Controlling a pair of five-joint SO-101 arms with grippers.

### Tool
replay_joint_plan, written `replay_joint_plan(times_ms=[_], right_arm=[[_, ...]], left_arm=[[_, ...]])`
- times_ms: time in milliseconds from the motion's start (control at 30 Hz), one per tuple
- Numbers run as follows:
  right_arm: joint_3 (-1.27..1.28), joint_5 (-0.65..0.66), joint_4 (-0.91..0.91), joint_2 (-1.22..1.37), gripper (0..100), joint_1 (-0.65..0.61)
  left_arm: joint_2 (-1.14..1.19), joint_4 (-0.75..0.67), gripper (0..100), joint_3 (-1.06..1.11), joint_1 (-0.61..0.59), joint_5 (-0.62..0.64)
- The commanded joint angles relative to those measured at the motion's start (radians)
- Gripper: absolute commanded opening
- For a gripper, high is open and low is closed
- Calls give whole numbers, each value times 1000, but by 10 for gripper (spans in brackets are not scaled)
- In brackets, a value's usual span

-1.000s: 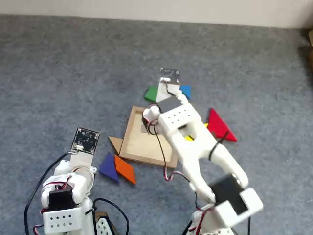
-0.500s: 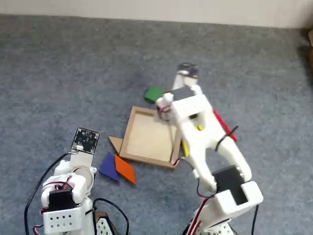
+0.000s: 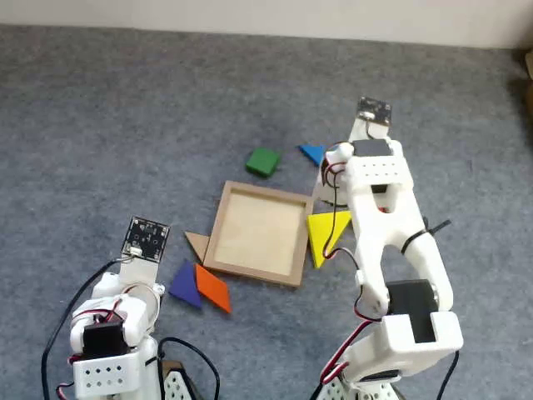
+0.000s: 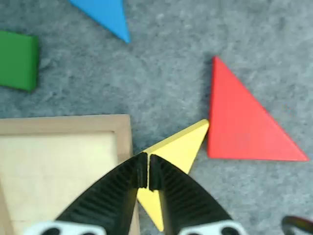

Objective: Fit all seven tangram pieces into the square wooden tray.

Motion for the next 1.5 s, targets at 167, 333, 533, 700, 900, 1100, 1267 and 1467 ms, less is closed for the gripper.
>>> replay_joint_plan(times_ms=[167, 333, 533, 700, 900, 1100, 1267, 1467], right_arm=[[54, 18, -107, -10, 12, 7], [124, 18, -160, -10, 12, 5], [202, 18, -208, -10, 12, -48], [242, 18, -243, -10, 12, -145], [243, 14, -245, -10, 12, -245], [245, 12, -245, -10, 12, -312], [240, 11, -245, 18, 12, -357], [237, 11, -239, 133, 12, -383]], left_arm=[[-30, 9, 5, 21, -16, -9], [-30, 9, 5, 21, -16, -9], [-30, 9, 5, 21, -16, -9], [-30, 9, 5, 21, -16, -9], [-30, 9, 5, 21, -16, -9], [-30, 9, 5, 21, -16, -9], [-30, 9, 5, 21, -16, -9], [-30, 9, 5, 21, -16, -9]])
